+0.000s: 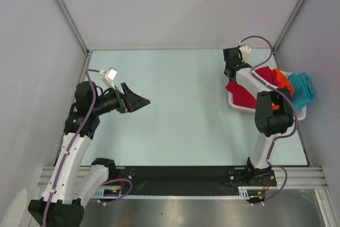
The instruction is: Fold and stack the t-shirts
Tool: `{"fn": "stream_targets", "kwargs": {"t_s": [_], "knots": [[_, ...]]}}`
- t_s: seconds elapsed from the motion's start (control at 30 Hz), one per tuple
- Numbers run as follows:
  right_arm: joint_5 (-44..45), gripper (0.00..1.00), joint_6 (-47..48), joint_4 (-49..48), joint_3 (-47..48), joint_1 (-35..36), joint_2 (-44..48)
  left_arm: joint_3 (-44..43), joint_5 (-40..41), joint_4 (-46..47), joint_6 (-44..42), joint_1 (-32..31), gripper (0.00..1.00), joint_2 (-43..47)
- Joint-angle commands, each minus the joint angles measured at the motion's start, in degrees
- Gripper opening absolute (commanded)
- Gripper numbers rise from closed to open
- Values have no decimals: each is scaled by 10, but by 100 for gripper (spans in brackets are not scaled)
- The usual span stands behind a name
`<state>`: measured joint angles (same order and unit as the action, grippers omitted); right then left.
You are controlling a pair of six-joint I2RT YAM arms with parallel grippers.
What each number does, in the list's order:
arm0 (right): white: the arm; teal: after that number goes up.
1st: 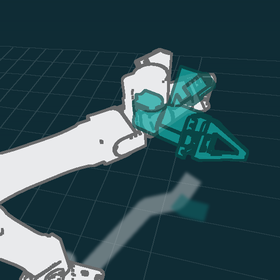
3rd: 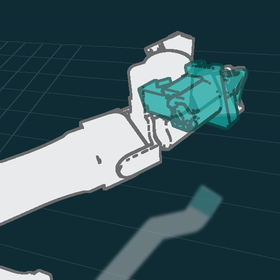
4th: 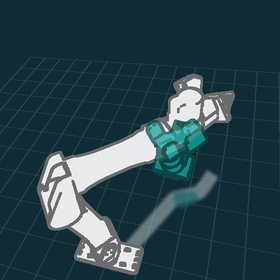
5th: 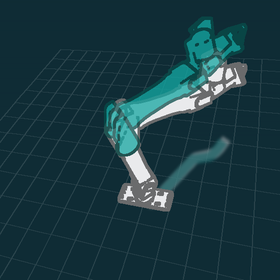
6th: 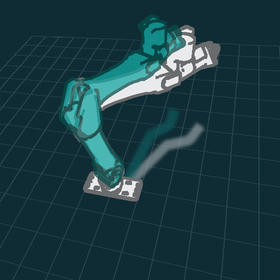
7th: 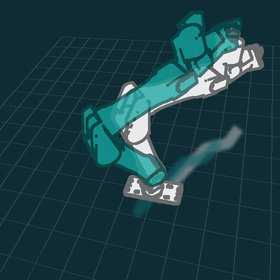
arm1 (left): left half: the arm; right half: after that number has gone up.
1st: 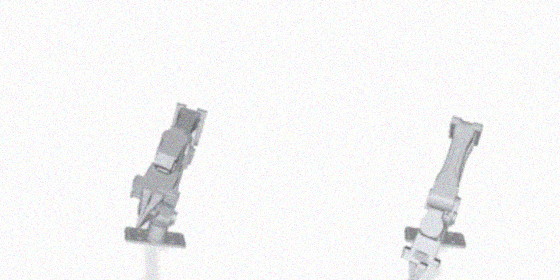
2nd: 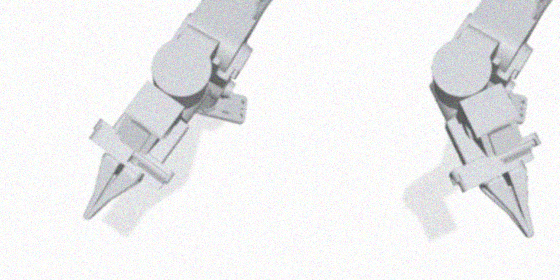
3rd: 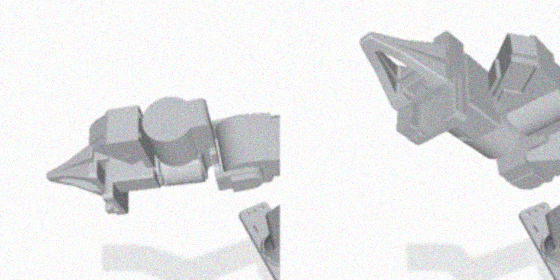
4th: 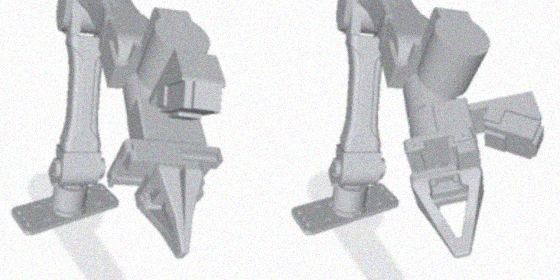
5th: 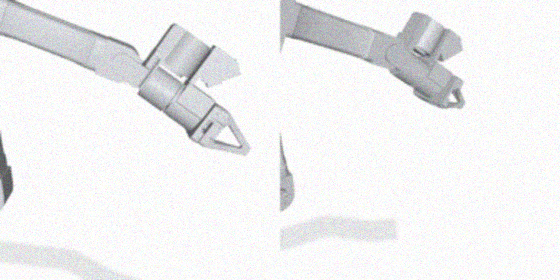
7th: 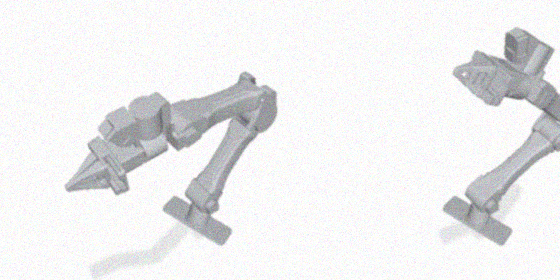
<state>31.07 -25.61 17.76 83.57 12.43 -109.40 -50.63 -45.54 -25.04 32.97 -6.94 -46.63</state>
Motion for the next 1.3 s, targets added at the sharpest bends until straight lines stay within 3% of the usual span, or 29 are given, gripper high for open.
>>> {"fn": "stream_targets", "kwargs": {"t_s": [0.0, 0.27, 0.43, 1.13, 1.27], "knots": [[-51, 0, -113, 38, -93, -10, 69, 19, -25, 44, 17, 6, 100, 15], [39, 0, -118, 63, -180, -27, 215, 51, -41, 75, 23, 6, 100, 17], [80, 1, -120, 54, -229, -42, 257, 64, -45, 84, 21, 6, 99, 7], [-36, 0, -67, 32, -204, -55, 183, 65, -59, 115, 22, 6, 100, -34], [-57, 0, -34, 44, -108, -56, 75, 67, -56, 105, 20, 6, 100, -24]]}}
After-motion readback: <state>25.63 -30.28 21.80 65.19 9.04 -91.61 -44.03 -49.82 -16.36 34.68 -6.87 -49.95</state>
